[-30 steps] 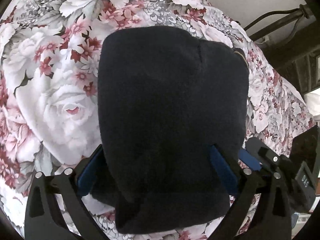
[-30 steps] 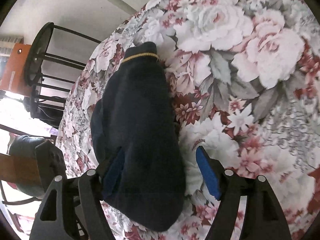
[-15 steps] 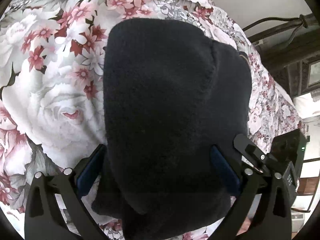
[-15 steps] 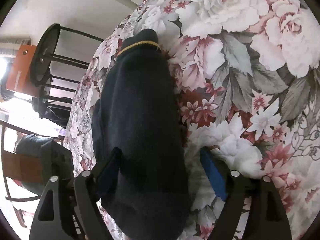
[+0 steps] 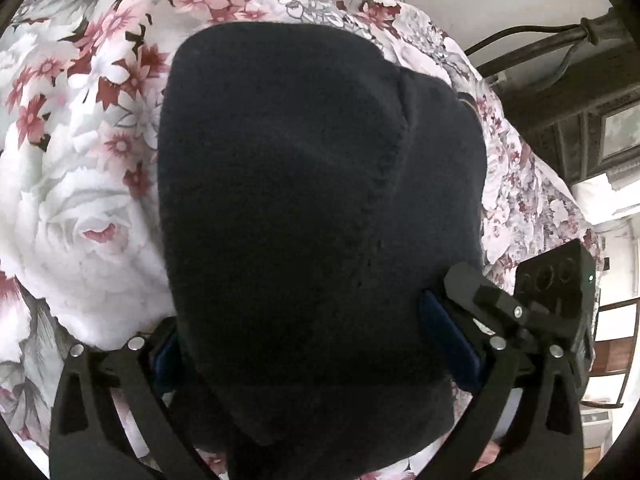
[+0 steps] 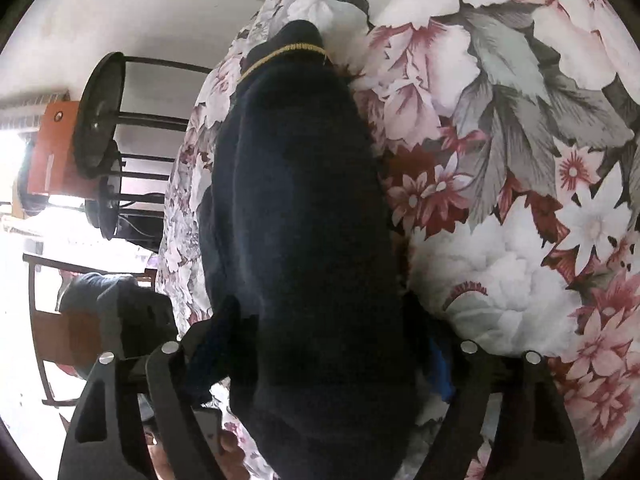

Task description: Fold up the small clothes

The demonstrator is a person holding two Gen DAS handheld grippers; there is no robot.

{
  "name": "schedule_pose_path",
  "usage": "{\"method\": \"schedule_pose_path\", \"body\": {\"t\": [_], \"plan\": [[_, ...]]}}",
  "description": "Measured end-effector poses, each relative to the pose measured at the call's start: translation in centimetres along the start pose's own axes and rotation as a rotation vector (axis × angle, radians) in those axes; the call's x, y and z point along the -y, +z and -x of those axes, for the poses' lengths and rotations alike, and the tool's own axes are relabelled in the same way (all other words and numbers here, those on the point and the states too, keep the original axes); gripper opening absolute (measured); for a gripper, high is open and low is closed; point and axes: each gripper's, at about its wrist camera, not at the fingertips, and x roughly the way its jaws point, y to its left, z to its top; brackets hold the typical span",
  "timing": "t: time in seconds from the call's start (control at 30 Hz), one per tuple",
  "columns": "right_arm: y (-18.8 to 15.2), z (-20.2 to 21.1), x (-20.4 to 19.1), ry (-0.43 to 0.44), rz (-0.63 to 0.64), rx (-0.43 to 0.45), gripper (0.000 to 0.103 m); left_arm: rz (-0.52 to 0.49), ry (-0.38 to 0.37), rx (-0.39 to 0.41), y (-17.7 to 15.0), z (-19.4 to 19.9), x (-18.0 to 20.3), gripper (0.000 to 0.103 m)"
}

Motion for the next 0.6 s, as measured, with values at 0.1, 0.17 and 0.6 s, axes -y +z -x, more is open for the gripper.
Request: {"method": "schedule_pose_path", "body": {"t": [0.1,0.17,0.6], "plan": [[-0.3,0.0,-0.5,-0.013,0.009,0.014,0.087,0.004,-0.01,0.012,0.0,0.2,0.3,0.098],[-0.4,0.3,-1.2,-0.013,0.005,0.021,0.086,-0.02,-0.026,0.022,-0.1,0.6,0.9,0.098],[-0.8,3.3,-4.1,0.066,0.044,0.078,0.084,-0.137,0.009,0.168,-0.9,5.3,4.8,0.093]]}}
